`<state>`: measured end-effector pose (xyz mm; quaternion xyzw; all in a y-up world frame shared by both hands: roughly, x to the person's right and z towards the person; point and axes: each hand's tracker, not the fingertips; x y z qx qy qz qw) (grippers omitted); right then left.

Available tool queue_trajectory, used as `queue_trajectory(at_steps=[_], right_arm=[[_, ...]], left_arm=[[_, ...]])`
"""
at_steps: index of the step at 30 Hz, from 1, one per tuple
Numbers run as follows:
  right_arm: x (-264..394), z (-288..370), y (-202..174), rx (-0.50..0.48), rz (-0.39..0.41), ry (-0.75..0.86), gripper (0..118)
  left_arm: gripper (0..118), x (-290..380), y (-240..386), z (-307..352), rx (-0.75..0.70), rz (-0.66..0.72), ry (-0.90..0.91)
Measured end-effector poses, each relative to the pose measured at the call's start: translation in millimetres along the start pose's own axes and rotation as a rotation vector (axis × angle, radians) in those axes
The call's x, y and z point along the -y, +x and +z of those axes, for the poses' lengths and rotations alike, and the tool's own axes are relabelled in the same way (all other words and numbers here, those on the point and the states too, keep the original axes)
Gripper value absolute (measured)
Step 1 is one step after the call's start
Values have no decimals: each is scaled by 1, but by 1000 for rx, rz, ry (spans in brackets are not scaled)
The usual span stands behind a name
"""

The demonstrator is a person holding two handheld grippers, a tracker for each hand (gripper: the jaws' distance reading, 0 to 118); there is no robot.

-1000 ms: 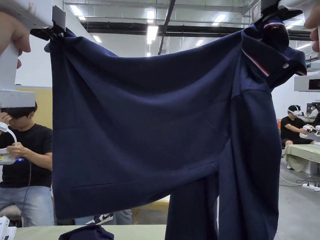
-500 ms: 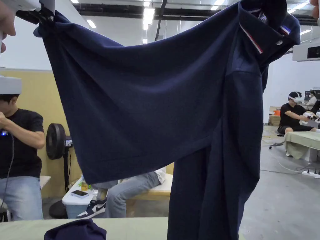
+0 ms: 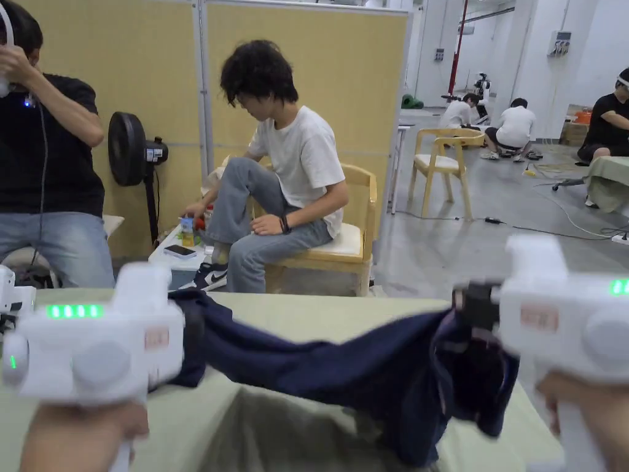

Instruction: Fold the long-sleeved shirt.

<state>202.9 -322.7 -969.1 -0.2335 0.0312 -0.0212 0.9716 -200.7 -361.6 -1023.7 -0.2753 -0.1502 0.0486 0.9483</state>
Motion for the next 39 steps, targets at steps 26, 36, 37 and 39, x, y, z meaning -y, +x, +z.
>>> queue_trajectory(at_steps=[26, 36, 37, 39], right_arm=[[375, 230, -64, 12, -136, -477, 12], [314, 262, -79, 56, -67, -326, 117], [293, 269, -84, 46, -56, -286, 118], [282, 262, -86, 54, -61, -247, 118]], left_arm=[[3, 348, -70, 217, -159, 137, -408], [92, 290, -17, 265, -230, -11, -201], [96, 281, -12, 266, -209, 1, -182], [107, 269, -1, 261, -139, 15, -169]])
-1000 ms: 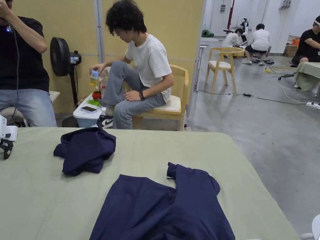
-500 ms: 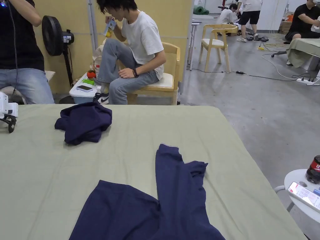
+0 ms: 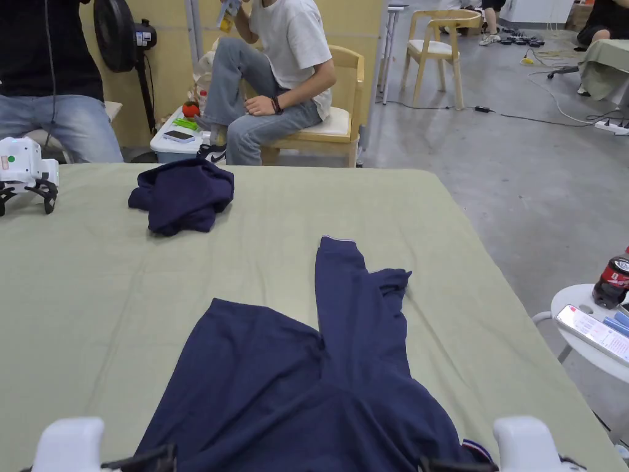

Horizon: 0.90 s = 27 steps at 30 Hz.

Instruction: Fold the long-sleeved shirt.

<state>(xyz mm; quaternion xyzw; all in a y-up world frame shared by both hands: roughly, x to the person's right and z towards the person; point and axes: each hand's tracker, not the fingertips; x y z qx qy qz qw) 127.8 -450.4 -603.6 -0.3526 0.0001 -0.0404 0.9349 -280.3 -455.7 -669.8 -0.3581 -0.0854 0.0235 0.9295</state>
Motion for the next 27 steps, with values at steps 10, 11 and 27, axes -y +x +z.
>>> queue_trajectory(at_steps=[10, 11, 27], right_arm=[[4, -39, -16, -19, -5, -71, 1], [1, -45, -15, -52, -33, -92, 1], [-296, -380, -4, -94, 114, -198, 108]], left_arm=[[0, 0, 37, -44, 72, -48, -70], [0, 0, 39, -48, 77, -38, -81], [0, -110, 29, -169, 85, -41, -56]])
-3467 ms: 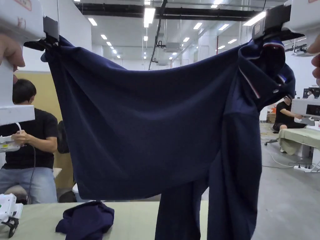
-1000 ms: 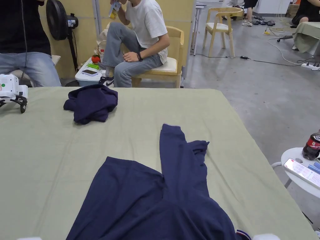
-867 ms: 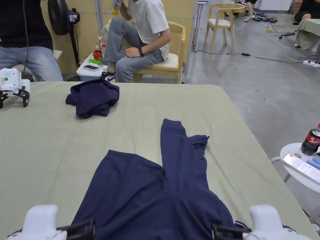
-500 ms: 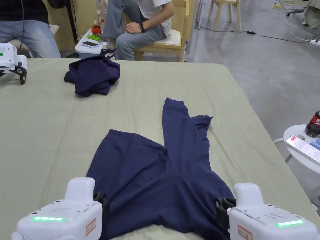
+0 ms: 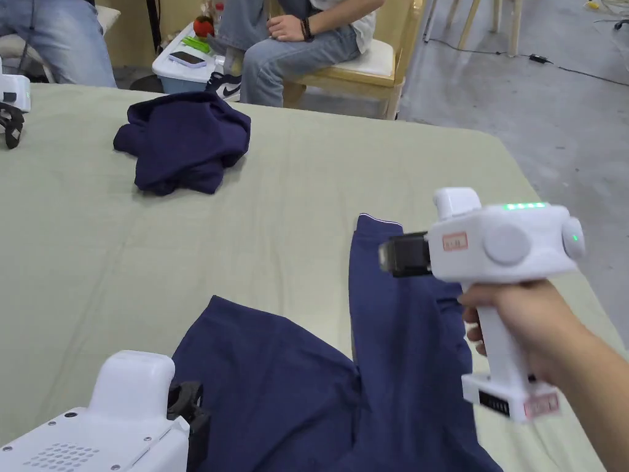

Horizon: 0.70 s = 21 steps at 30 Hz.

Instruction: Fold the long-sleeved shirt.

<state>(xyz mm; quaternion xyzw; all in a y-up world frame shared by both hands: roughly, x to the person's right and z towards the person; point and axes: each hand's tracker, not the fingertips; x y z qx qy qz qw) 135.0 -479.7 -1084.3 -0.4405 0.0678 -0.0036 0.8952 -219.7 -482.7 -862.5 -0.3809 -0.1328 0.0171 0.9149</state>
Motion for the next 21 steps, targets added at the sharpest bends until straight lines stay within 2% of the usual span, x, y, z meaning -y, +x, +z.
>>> queue_trajectory(at_steps=[1, 3, 5, 6, 9, 10, 11, 12, 13, 14, 15, 16, 18, 21], right_arm=[[-14, -29, 7, 1, -20, -35, 117], [-28, -70, 13, 42, -69, -31, 111], [-36, -116, 18, 30, -81, -116, 112], [-38, -136, 19, 34, -77, -157, 112], [-24, -181, 16, 103, 1, -255, 113], [-17, -186, 15, 115, -10, -288, 114], [-18, -176, 14, 79, -67, -193, 110], [-21, -175, 12, 91, -71, -230, 101], [-23, -168, 7, 82, -33, -226, 80], [-25, -159, 3, 23, 4, -193, 11], [-24, -140, 1, 20, 30, -167, 2], [-23, -136, -3, 77, 52, -170, 2], [-4, -122, -11, 59, 90, -217, 2], [12, -88, -14, 30, 75, -172, 2]], left_arm=[[0, -5, 0, -9, 0, 2, 1], [0, -10, -2, -26, 8, 3, 1], [0, -10, -3, -42, 14, 13, -7], [0, -10, -4, -48, 20, 19, -15], [0, -4, -10, -64, 25, 29, -38], [0, -2, -11, -67, 25, 30, -48], [0, 1, -14, -68, 24, 33, -62], [0, 5, -16, -68, 23, 35, -71], [0, 8, -17, -68, 24, 38, -77], [0, 11, -17, -66, 18, 42, -81], [0, 13, -17, -64, 16, 45, -86], [0, 15, -17, -57, 14, 47, -87], [0, 19, -14, -45, 13, 56, -88], [0, 27, -15, -15, 16, 68, -83]])
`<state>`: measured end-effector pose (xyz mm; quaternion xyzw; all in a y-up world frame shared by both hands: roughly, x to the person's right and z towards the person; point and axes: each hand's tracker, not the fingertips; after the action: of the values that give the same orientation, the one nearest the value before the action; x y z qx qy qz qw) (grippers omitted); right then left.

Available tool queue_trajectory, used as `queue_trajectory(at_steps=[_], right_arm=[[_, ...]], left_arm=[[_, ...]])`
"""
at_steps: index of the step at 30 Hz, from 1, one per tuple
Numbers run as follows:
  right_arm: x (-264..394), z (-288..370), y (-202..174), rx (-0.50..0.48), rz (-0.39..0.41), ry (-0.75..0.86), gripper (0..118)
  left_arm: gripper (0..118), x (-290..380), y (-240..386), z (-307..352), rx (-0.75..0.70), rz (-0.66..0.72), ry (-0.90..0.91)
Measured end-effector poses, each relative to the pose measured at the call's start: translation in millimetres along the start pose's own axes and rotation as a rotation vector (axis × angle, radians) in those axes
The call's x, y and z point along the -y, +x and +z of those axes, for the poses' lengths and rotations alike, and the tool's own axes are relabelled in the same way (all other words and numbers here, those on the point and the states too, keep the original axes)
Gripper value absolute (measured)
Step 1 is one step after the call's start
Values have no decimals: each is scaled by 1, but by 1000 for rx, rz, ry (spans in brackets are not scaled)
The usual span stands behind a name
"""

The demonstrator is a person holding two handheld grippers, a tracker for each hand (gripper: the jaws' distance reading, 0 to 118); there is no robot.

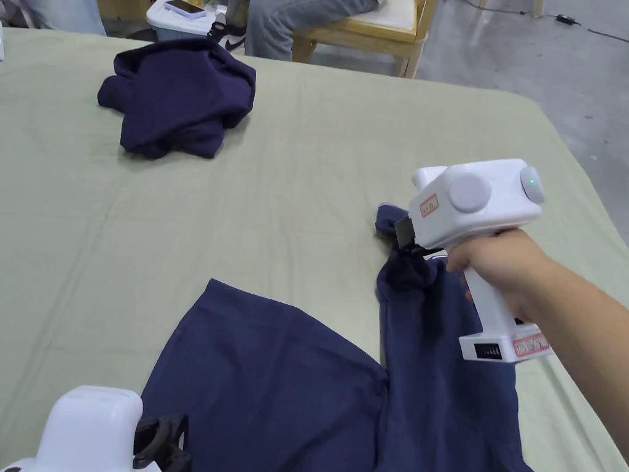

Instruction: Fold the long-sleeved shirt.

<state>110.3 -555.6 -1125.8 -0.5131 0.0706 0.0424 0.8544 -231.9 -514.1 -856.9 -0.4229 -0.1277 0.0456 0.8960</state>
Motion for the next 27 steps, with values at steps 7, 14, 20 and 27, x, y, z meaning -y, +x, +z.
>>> queue_trajectory(at_steps=[7, 14, 20, 27], right_arm=[[100, 179, -15, -102, 23, 175, 2], [266, 372, 3, -135, -95, 327, 2], [392, 486, 35, 2, -266, 404, 2], [421, 402, 68, 91, -328, 226, 2]], left_arm=[[0, 29, 3, 75, -30, -17, 19], [0, 68, 22, 131, -11, -20, 48], [0, 90, 43, 146, 8, -69, 35], [0, 107, 57, 130, 16, -98, 5]])
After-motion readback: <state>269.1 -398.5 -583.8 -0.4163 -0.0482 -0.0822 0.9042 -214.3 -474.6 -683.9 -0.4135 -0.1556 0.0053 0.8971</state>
